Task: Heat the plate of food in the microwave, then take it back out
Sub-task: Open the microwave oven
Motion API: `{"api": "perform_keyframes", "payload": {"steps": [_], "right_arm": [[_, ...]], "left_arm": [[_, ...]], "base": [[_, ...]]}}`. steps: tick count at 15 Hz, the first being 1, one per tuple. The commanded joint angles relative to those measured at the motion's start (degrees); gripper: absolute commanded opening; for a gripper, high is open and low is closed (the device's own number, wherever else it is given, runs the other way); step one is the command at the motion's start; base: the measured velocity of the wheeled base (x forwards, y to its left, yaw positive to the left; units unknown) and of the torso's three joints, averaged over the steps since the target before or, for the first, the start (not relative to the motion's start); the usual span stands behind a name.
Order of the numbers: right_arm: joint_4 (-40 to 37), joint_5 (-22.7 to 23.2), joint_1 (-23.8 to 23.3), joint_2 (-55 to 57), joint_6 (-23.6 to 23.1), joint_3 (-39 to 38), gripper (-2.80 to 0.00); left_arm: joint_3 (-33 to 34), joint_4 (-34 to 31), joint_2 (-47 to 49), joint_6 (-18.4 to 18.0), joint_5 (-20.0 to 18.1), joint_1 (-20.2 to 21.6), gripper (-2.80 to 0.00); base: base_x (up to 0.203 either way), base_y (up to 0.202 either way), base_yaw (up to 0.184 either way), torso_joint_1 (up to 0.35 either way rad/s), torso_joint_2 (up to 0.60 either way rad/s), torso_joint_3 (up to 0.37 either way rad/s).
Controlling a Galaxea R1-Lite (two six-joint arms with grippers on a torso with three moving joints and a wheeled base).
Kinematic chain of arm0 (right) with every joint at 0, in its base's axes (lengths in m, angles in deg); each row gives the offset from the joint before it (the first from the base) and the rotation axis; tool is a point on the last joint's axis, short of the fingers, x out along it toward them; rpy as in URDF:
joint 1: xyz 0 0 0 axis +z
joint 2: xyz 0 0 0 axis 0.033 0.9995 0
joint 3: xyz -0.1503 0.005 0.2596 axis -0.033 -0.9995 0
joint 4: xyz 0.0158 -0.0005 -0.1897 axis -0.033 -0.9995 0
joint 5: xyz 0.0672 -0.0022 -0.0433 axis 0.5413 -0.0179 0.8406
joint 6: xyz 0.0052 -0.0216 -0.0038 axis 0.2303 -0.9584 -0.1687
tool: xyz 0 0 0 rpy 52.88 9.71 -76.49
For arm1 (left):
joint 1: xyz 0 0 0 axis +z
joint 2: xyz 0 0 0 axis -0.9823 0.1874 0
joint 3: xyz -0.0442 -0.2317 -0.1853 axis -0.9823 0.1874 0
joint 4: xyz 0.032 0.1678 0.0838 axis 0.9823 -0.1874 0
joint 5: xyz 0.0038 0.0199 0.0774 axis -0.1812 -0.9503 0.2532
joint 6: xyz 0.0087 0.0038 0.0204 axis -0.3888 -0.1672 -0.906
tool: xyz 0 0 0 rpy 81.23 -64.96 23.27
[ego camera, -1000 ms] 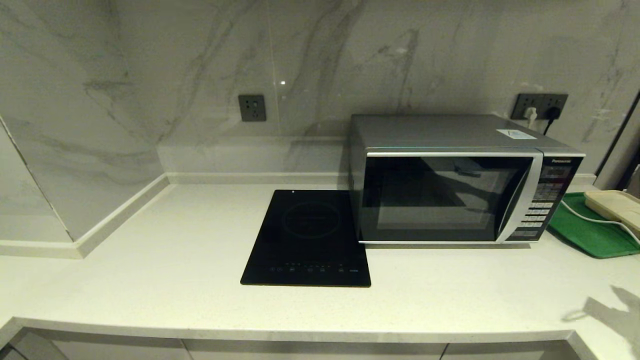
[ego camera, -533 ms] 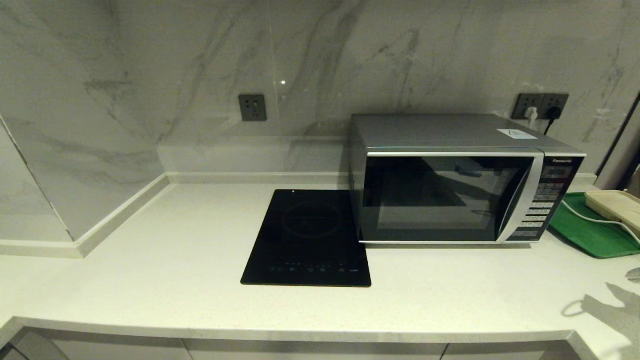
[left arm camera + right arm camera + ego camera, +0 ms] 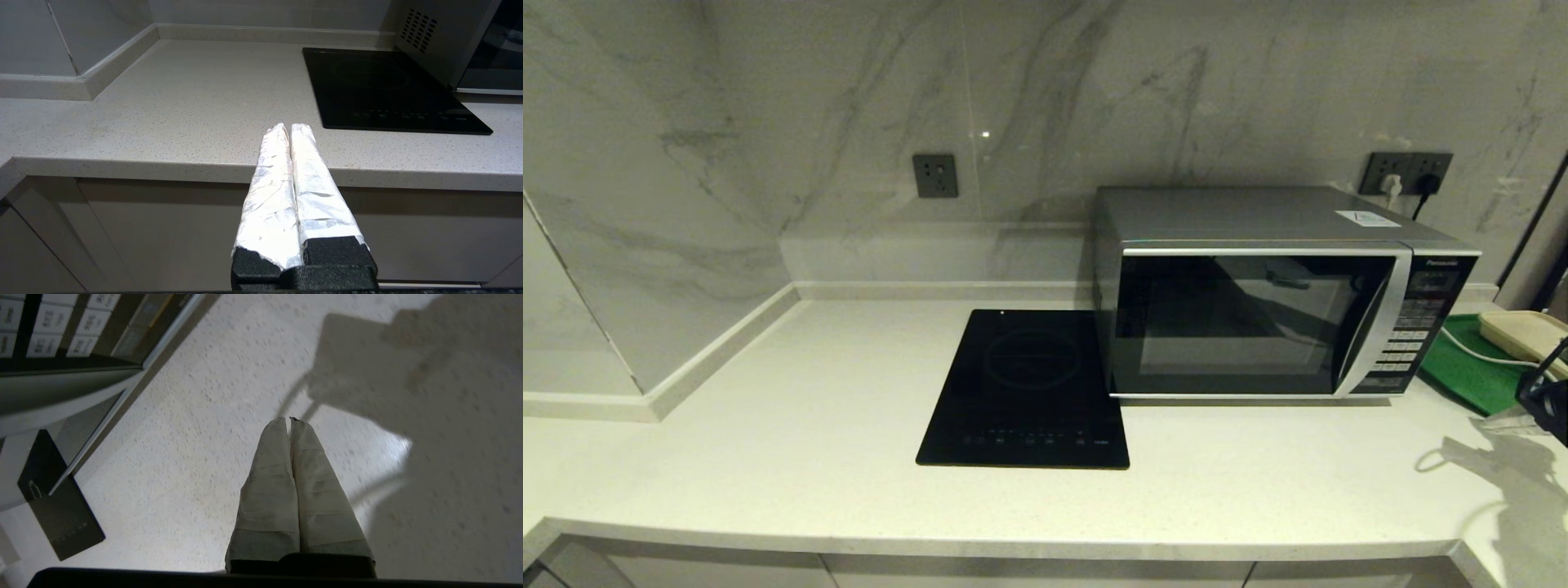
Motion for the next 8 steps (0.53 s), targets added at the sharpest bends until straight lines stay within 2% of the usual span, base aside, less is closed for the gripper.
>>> {"api": "perform_keyframes", "payload": {"steps": [1,3,6,8], "right_arm": [[0.0,0.4,2.1,3.4,-0.3,3.8,-2.8],[-0.1,0.5,3.8,3.4,-2.2,4.0,-2.8],[-0.5,0.5,4.7,2.6,-7.6,2.7,-2.8],[-0.5,0.6,4.9,1.5,-7.6,2.1,-2.8]], "left_arm": [[0.0,0.0,0.0,0.0,0.0,0.0,-2.8],[0.0,0.0,0.0,0.0,0.0,0.0,-2.8],[0.0,0.0,0.0,0.0,0.1,0.0,-2.8],[0.0,0.0,0.0,0.0,0.0,0.0,-2.8]], "base": [[0.0,0.0,0.0,0.0,0.0,0.0],[0.0,0.0,0.0,0.0,0.0,0.0],[0.0,0.0,0.0,0.0,0.0,0.0],[0.0,0.0,0.0,0.0,0.0,0.0]]}}
